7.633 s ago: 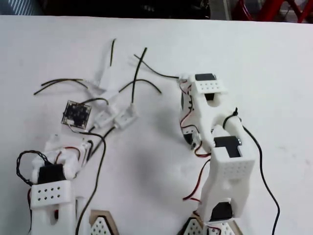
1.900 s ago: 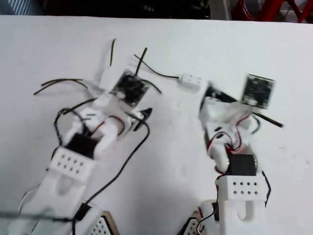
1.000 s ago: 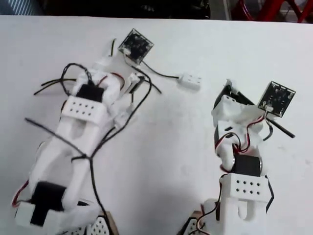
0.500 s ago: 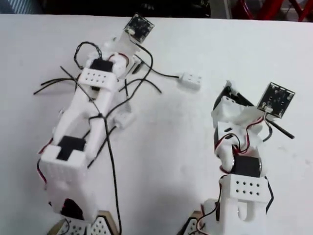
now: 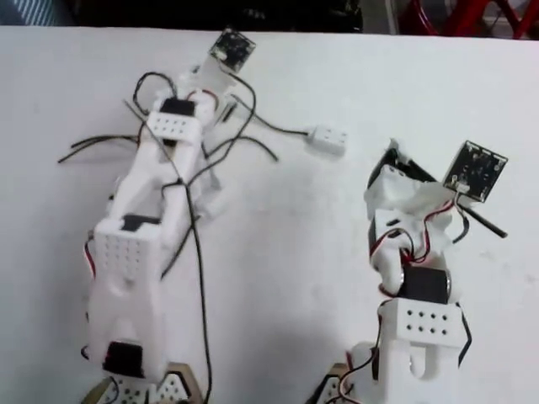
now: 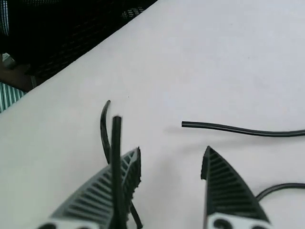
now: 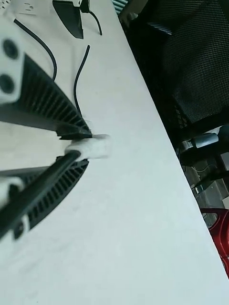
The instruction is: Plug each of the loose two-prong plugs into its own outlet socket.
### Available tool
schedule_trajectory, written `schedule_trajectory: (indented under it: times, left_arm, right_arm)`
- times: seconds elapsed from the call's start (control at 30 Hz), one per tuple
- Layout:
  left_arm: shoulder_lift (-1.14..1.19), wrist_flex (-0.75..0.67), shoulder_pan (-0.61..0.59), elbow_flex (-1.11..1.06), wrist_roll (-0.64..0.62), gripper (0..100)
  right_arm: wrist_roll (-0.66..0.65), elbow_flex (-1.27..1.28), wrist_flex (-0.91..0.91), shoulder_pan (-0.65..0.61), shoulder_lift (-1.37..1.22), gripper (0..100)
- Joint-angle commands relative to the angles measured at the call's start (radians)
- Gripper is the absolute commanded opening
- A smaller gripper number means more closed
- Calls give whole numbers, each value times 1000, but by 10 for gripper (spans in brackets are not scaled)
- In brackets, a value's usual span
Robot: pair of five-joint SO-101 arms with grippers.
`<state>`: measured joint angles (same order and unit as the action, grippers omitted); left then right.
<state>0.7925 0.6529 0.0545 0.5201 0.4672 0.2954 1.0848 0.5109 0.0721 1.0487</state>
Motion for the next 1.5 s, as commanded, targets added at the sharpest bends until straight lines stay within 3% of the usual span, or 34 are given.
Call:
schedule_trajectory:
  times: [0.0, 0.3, 0.43, 0.6, 0.77, 0.93, 1.3, 1.47]
  left_arm:
    - [91, -17, -19, 192, 3, 214]
    - [259, -15, -15, 353, 26, 215]
    - [275, 2, -12, 348, 169, 214]
    - [300, 9, -12, 358, 250, 211]
    - [306, -64, -7, 348, 368, 211]
    - [306, -132, -7, 348, 385, 210]
    - [308, -138, 2, 348, 388, 210]
    - [321, -138, 1, 351, 476, 185]
  right_arm:
    - [3, -11, -22, 4, 10, 17]
    - [2, -11, -22, 2, 10, 17]
    - [2, -11, -22, 2, 10, 17]
    - [2, -11, -22, 1, 10, 17]
    - [2, -11, -22, 1, 10, 17]
    - [-31, -9, -22, -1, 10, 17]
    - [-54, 5, -22, -33, 10, 17]
    - [-54, 5, -22, -33, 10, 17]
